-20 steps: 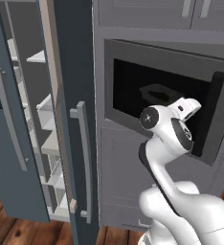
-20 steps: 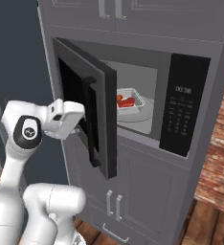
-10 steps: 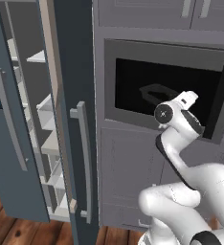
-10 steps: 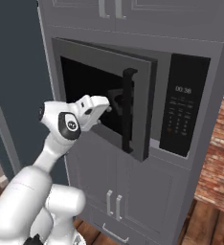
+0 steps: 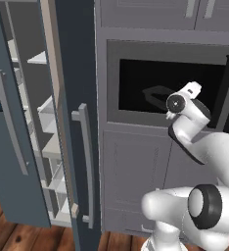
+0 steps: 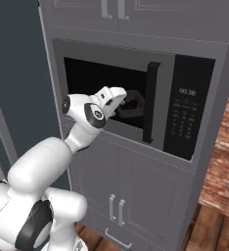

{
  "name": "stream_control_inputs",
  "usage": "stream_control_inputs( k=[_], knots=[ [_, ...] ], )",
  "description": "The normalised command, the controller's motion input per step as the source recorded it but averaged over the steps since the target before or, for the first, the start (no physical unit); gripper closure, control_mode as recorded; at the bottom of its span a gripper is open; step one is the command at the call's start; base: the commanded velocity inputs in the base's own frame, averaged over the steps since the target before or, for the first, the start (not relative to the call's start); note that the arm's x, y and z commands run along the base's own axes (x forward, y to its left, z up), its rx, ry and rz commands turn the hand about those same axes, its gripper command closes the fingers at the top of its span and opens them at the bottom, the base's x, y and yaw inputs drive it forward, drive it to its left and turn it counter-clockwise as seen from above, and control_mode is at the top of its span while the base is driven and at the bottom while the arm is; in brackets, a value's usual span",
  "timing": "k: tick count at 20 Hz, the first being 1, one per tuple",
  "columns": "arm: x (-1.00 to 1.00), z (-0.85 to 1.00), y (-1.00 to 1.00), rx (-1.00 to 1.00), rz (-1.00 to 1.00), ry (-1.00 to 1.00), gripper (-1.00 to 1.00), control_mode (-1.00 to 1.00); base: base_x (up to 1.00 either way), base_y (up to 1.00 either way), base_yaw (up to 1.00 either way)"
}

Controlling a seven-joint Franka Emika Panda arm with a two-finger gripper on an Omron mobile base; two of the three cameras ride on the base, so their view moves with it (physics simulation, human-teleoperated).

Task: Place the tupperware containing the steak and carrot meal in the microwave. Close the microwave door and press the start button to reheat the meal.

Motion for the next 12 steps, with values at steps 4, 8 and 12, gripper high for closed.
stream_control_inputs(
  k=[4, 8, 12],
  knots=[
    [0.69, 0.35, -0.07, 0.00, 0.09, 0.07, -1.00, -1.00, 0.00, 0.00, 0.00],
    [0.48, 0.22, 0.00, 0.00, 0.09, 0.08, -1.00, -1.00, 0.00, 0.00, 0.00],
    [0.08, 0.02, 0.00, 0.00, 0.14, 0.07, -1.00, -1.00, 0.00, 0.00, 0.00]
  ],
)
